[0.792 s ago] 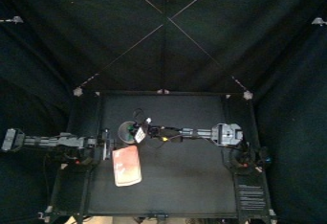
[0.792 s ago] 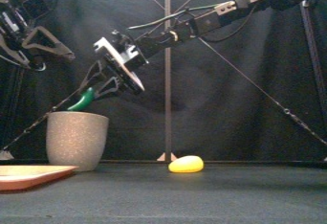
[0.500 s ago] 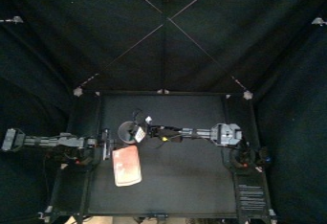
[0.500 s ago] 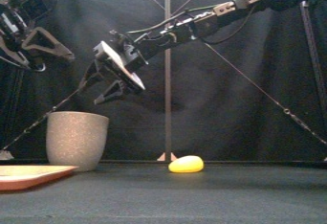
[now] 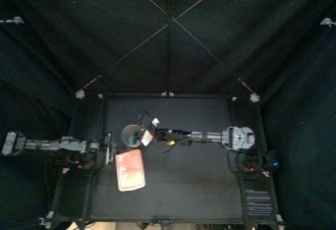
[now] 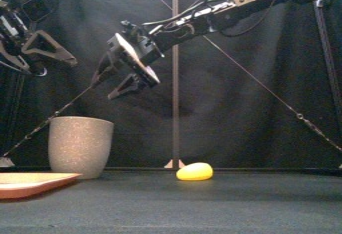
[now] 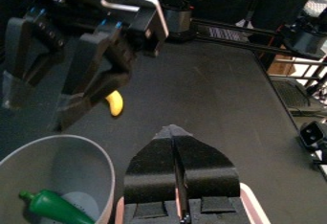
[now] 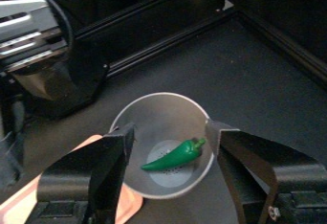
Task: Pick the green pepper then place it in the grey bowl
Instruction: Drop green pepper in the grey bowl and return to neutral
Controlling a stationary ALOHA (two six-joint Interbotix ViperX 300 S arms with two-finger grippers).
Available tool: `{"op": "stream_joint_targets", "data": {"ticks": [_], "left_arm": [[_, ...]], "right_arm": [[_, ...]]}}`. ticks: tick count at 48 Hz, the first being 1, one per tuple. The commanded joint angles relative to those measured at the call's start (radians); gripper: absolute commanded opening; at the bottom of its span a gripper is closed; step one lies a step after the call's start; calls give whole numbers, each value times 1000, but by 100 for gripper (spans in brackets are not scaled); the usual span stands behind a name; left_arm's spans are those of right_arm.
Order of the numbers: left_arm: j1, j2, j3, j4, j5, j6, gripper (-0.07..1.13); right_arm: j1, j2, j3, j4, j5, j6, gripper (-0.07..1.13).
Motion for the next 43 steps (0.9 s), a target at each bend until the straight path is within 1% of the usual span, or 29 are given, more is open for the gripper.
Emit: {"op": "stream_joint_targets", "data": {"ticks": [1, 14, 20, 32, 43], "left_arm": [[2, 2, -12, 8, -18, 0, 5], [2, 2, -9, 5, -32, -2, 5], [3, 3, -8, 5, -40, 0, 5], [17, 2, 15, 6, -106, 0, 5], [34, 3, 31, 5, -123, 0, 5]], "right_arm": [[41, -115, 66, -40, -6, -2, 94], [129, -252, 273, -126, -17, 0, 94], [163, -301, 353, -149, -18, 3, 94], [186, -368, 454, -155, -18, -2, 94], [196, -420, 522, -210, -52, 11, 94]]}}
